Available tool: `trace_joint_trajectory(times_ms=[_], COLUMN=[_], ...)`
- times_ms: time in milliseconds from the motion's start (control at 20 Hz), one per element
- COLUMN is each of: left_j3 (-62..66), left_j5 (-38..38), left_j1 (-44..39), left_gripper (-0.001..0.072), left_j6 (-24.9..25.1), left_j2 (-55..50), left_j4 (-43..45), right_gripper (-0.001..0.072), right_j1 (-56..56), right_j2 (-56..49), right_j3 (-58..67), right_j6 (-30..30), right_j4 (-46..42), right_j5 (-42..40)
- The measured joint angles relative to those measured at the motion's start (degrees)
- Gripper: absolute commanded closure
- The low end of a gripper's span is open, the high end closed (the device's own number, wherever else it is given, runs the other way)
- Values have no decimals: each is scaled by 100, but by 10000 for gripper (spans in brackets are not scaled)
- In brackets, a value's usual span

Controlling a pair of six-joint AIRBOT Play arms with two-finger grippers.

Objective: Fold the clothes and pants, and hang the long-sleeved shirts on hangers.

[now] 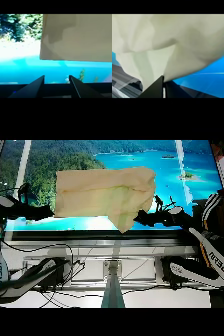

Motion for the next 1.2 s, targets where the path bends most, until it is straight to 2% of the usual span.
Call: trace_joint_trajectory(times_ms=[250,600,950,1200], left_j3=[-15,-15,42,42], left_j5=[258,601,516,459], left_j1=[4,48,903,1263], left_gripper=[352,353,350,351], left_j6=[85,245,1062,1316], left_j2=[-138,-802,-942,-1180], left_j4=[308,76,-1394,-1458], right_gripper=[703,703,703,703], right_j1=[46,55,55,55], right_j2=[4,4,4,4], right_j3=[186,243,243,243], right_j6=[-127,-175,-181,-184], right_j4=[59,70,79,81], right_j5=[350,621,697,699])
